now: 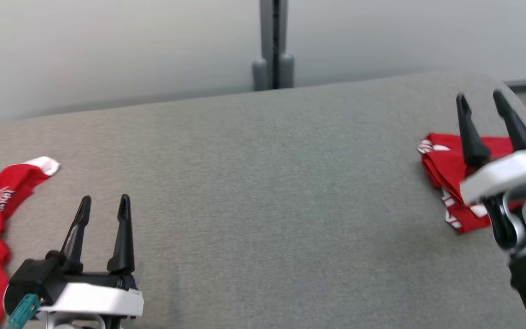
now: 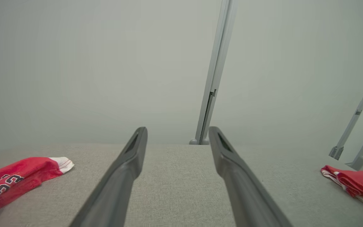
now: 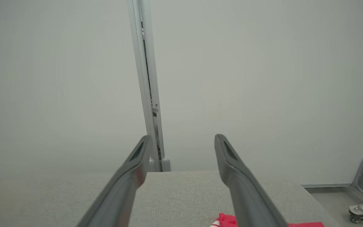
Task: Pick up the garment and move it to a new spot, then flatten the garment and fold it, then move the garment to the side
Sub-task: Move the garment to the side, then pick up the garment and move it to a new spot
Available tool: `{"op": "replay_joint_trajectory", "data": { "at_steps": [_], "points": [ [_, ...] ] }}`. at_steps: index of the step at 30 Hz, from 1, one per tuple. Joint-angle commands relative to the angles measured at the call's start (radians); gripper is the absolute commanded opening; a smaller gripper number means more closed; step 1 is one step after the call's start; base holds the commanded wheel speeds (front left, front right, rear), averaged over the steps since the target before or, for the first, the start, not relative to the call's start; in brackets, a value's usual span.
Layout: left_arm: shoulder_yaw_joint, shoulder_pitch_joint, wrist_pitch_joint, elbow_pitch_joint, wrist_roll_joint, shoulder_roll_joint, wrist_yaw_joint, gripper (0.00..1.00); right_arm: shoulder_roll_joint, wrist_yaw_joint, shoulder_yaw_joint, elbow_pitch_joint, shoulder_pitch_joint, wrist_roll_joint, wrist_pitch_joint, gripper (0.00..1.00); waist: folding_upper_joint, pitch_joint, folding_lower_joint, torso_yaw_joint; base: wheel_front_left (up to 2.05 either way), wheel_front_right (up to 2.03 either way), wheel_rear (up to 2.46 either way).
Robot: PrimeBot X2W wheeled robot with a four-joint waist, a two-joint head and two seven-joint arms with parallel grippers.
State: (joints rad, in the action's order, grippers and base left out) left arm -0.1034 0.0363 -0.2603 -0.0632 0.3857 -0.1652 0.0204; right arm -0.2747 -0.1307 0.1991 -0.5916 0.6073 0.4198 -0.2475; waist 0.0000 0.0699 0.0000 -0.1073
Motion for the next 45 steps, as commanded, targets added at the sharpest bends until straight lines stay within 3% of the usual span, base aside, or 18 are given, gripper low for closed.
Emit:
{"op": "replay_joint_trajectory", "data": {
  "at_steps": [1,10,20,32,45],
  "points": [
    [0.008,-0.022,-0.004,0.007,0.006,-0.004,0.007,1.0,-0.023,0.0,-0.014,0.052,-0.068,0.006,0.006,1.0,0.0,-0.06,0.0,0.064,0.0,0.0,0.0],
    [0.014,-0.097,-0.004,0.027,0.018,-0.002,0.019,1.0,0.008,0.0,-0.074,0.307,-0.366,0.005,0.063,1.0,0.0,-0.106,0.0,0.143,0.0,0.0,0.0],
    [-0.013,-0.131,-0.005,0.009,-0.011,0.034,0.008,1.0,0.063,0.0,-0.128,0.381,-0.544,-0.022,0.055,1.0,0.0,-0.114,0.0,0.193,0.0,0.0,0.0],
    [0.029,-0.146,-0.006,0.021,-0.064,0.07,-0.008,1.0,0.117,0.0,-0.175,0.432,-0.595,-0.082,0.072,1.0,0.0,-0.11,0.0,0.194,0.0,0.0,0.0],
    [0.052,-0.14,-0.006,0.023,-0.092,0.093,-0.028,1.0,0.13,0.0,-0.159,0.464,-0.598,-0.098,0.102,1.0,0.0,-0.107,0.0,0.174,0.0,0.0,0.0]
  ]
}}
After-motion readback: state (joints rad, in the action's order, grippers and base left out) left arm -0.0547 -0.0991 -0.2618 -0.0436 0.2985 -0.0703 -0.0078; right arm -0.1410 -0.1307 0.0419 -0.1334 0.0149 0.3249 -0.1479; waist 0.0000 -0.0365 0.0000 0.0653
